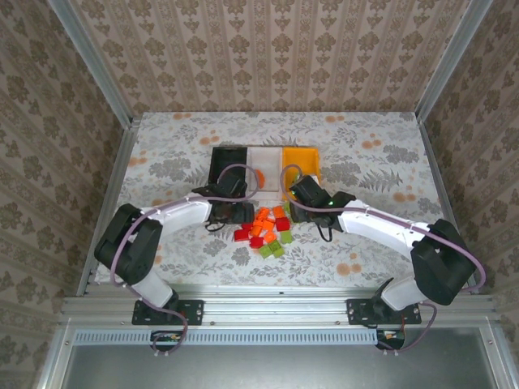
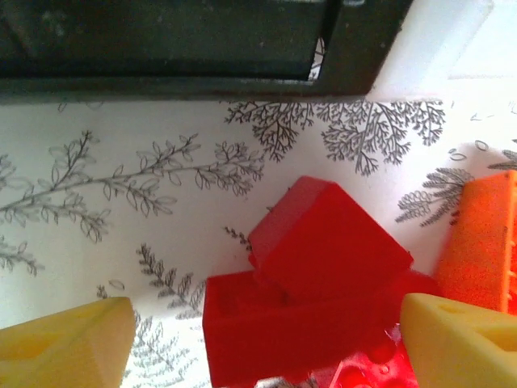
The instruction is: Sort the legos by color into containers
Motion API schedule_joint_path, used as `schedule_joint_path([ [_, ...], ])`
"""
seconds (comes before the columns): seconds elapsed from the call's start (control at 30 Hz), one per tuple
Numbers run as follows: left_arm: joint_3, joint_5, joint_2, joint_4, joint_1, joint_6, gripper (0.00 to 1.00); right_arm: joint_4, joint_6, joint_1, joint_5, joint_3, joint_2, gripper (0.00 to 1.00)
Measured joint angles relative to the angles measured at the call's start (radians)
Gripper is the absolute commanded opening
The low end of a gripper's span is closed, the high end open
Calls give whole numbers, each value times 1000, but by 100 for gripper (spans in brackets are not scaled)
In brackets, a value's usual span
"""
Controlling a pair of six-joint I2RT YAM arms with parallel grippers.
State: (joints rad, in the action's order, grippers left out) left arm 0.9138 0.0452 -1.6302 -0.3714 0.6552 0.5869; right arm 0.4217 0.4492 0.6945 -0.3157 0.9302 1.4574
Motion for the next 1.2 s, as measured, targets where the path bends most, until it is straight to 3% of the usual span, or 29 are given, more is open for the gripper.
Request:
schedule_joint_path([
  [0.2,29,16,-44,16,6,-11,57,-14,0,-1,0,-33,-13,61],
  [0.47,28,45,-39,18,32,-9,48,-31,0,-3,0,-59,-39,61],
  [0.83,11,78,87,-4,51,-4,45,-60,7,-3,1,-84,-70,60],
  [1.2,53,88,117,-63,64,-13,46,-70,11,-5,1,-91,-71,60],
])
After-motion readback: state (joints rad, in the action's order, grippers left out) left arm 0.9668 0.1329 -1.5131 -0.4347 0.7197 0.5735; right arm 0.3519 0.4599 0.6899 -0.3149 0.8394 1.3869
